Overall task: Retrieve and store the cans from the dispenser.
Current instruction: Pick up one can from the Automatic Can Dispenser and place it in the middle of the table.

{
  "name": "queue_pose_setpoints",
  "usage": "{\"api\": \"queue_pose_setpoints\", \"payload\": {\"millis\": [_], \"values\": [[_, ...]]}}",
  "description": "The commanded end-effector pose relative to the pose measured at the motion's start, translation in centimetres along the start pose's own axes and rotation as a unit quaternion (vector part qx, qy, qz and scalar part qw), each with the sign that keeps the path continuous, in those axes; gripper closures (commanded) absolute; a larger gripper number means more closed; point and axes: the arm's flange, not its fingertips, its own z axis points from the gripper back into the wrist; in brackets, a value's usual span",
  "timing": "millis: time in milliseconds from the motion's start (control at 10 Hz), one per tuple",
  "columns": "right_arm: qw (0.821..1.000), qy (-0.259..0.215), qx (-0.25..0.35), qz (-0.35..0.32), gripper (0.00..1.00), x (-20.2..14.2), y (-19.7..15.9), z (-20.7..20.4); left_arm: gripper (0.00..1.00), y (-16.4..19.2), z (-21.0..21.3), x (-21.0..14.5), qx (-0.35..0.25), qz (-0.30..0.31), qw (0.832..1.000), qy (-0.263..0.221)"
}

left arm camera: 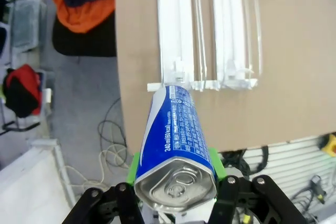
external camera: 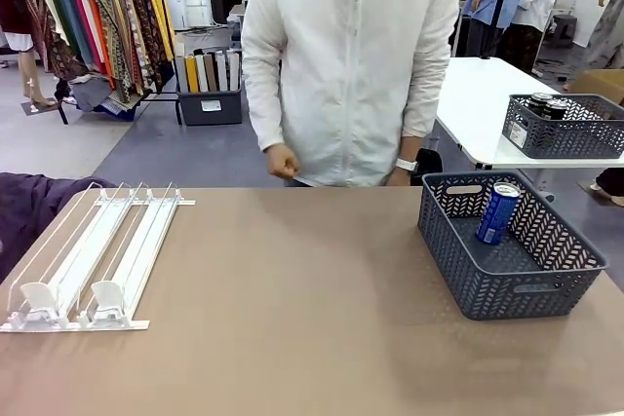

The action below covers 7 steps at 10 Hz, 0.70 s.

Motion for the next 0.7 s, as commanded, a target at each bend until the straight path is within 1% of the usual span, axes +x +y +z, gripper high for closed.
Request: {"api": "queue_pose_setpoints", "payload": {"millis": [0,100,200,300,500,600], "values": [[1.0,-0.01,0.014,0.003,0.0,0.2,0.3,-0.1,1.0,2.0,4.0,-1.4,-0.024,-0.012,0.999,-0.044],[1.0,-0.01,0.014,0.003,0.0,0.2,0.3,-0.1,1.0,2.9,4.7,-2.0,-0.039,0.001,0.997,-0.067],[1.0,-0.01,0.014,0.003,0.0,0.2,0.3,-0.1,1.0,4.1,4.4,-2.5,-0.053,0.0,0.996,-0.069],[1.0,-0.01,0.014,0.003,0.0,0.2,0.3,-0.1,1.0,2.2,5.4,-2.5,-0.018,-0.001,0.999,-0.048],[1.0,-0.01,0.014,0.003,0.0,0.2,0.3,-0.1,1.0,2.2,5.4,-2.5,-0.018,-0.001,0.999,-0.048],[1.0,-0.01,0.014,0.003,0.0,0.2,0.3,-0.1,1.0,3.1,5.5,-2.9,-0.027,0.002,0.998,-0.053]]}}
